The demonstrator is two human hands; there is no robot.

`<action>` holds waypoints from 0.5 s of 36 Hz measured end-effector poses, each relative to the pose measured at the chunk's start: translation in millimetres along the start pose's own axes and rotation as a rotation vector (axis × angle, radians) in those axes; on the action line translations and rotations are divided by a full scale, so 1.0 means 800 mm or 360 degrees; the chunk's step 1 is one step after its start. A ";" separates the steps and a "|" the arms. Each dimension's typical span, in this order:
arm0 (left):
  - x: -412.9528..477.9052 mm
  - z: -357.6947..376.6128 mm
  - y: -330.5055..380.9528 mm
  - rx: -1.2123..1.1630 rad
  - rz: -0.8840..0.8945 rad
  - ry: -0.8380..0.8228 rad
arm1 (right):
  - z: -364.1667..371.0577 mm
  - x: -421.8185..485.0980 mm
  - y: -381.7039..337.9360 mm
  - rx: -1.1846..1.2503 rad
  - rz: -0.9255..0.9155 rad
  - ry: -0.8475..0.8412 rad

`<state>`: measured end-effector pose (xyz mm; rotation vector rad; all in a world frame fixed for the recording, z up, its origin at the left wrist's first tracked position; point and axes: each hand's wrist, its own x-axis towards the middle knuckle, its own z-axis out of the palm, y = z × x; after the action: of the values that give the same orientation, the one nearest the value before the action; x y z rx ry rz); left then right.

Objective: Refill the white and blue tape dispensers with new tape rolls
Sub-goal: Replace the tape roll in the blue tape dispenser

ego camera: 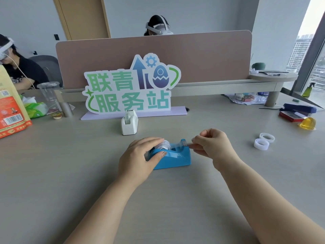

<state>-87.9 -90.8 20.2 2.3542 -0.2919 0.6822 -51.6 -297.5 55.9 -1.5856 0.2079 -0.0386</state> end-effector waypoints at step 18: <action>0.000 0.000 0.001 -0.0004 -0.0001 -0.0014 | 0.003 0.000 0.003 -0.0147 0.0008 0.0029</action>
<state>-88.4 -91.3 20.6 2.3556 -0.2960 0.6710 -51.3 -295.3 53.6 -1.6769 0.2309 -0.0403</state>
